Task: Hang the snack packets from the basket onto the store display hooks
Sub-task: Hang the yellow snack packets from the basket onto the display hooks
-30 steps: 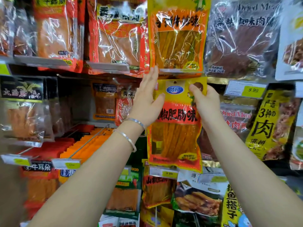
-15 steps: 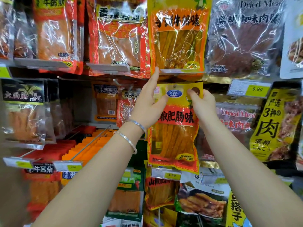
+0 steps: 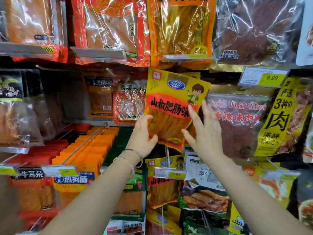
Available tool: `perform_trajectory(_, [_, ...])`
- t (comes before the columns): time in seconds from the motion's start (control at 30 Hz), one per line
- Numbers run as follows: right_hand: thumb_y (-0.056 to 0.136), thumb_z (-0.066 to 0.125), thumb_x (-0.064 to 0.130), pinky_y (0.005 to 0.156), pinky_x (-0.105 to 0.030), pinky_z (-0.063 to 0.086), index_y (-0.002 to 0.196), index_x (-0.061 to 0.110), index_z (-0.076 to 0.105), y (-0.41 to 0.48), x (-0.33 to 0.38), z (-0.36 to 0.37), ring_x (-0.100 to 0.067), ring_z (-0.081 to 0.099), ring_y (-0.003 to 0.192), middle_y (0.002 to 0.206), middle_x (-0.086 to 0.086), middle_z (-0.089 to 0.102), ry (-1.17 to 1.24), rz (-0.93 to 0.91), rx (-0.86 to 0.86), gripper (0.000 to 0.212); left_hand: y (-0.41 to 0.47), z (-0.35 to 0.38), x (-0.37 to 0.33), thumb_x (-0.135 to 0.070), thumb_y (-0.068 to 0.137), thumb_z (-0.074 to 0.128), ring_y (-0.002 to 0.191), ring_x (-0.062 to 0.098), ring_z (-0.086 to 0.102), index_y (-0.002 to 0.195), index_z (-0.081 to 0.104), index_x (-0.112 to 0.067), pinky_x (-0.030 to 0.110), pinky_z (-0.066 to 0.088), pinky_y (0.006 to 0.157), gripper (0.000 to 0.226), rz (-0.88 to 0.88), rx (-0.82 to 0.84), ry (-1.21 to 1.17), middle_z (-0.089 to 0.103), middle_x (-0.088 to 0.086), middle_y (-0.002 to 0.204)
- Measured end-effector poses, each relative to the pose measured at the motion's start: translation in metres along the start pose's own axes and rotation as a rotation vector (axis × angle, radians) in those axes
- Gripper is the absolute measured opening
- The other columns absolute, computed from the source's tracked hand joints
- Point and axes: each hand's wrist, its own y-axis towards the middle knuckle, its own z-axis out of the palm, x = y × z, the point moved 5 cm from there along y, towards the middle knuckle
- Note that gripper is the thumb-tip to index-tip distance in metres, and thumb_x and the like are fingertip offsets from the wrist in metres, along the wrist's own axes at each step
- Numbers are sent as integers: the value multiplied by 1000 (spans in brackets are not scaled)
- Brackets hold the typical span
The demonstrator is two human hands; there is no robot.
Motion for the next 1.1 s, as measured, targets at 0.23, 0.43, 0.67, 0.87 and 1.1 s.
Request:
perform_trajectory(0.23, [84, 60, 48, 107, -50, 27, 146, 18, 34, 18, -3, 32, -29, 24, 142, 155, -13, 24, -247, 39, 167, 73, 15, 22, 18, -15, 85, 61, 128, 7, 26, 145, 6, -44, 23, 21, 105, 86, -29, 83, -73, 19, 6, 150])
perform_trajectory(0.43, [87, 55, 37, 102, -42, 27, 146, 11, 27, 61, 1, 60, -27, 18, 142, 154, -15, 22, -406, 80, 366, 70, 41, 39, 36, -19, 84, 63, 132, 28, 34, 141, -7, -53, 27, 26, 104, 96, -156, 195, -49, 16, 17, 150])
perform_trajectory(0.67, [91, 50, 28, 104, -41, 32, 150, 8, 11, 76, 5, 86, -29, 18, 142, 157, -18, 5, -367, 190, 546, 74, 62, 39, 47, -18, 86, 58, 138, 34, 25, 146, 3, -45, 35, 23, 111, 86, -208, 247, -69, 14, 23, 151])
perform_trajectory(0.87, [91, 49, 39, 105, -43, 32, 147, 20, 30, 61, 17, 63, -31, 29, 137, 155, -13, 22, -182, 263, 568, 62, 43, 25, 50, -20, 88, 59, 143, 26, 15, 137, 45, -27, 27, 13, 113, 52, -190, 296, -84, 15, 17, 154])
perform_trajectory(1.1, [86, 58, 41, 70, -29, 46, 92, 31, 66, -19, 52, 4, -11, 61, 83, 85, 13, 66, 248, 422, 424, 14, -42, -38, 34, -11, 88, 58, 111, 10, 52, 101, 65, -26, 17, 32, 99, 21, -143, 131, -195, 56, -2, 116])
